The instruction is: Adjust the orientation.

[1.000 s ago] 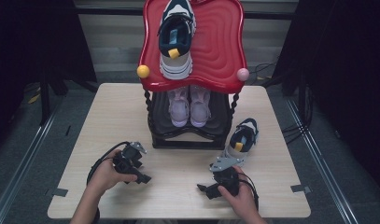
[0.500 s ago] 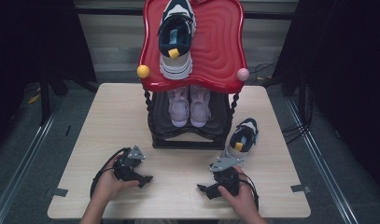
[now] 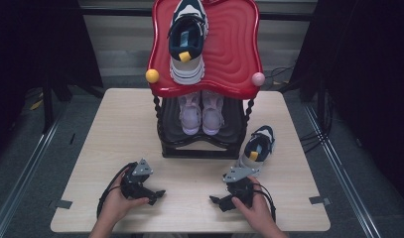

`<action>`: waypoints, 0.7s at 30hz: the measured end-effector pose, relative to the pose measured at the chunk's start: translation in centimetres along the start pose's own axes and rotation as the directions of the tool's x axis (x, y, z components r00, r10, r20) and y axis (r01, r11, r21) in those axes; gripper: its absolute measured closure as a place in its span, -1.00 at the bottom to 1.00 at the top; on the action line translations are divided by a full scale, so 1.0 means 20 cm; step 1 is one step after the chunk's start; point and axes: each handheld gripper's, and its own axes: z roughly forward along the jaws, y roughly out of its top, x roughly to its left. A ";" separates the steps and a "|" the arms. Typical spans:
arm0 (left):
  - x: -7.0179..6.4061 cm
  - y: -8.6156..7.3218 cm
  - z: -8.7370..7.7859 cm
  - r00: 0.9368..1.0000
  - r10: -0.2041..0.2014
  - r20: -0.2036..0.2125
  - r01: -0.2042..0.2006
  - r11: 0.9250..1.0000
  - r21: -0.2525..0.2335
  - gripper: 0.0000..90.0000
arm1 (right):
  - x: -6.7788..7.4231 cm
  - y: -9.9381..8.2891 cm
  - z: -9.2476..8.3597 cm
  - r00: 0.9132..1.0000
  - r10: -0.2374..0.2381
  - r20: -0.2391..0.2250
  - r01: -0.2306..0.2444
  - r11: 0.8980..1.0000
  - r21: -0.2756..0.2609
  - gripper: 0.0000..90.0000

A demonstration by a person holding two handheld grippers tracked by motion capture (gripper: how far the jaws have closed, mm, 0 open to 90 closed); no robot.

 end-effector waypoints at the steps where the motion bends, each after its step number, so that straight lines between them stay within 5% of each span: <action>1: 0.00 0.00 0.00 1.000 -0.005 0.000 0.005 1.000 -0.003 -1.00 | 0.00 0.00 0.00 1.000 0.000 0.000 0.000 1.000 0.000 -0.77; 12: 0.00 -0.02 0.00 1.000 -0.005 -0.007 0.004 0.999 -0.035 -1.00 | 0.00 0.00 0.00 1.000 -0.011 -0.011 0.011 1.000 -0.001 -0.76; 21: -0.01 -0.02 0.00 1.000 -0.007 -0.012 0.007 0.999 -0.035 -1.00 | 0.00 0.04 -0.03 1.000 -0.013 -0.021 0.015 0.995 0.095 -0.70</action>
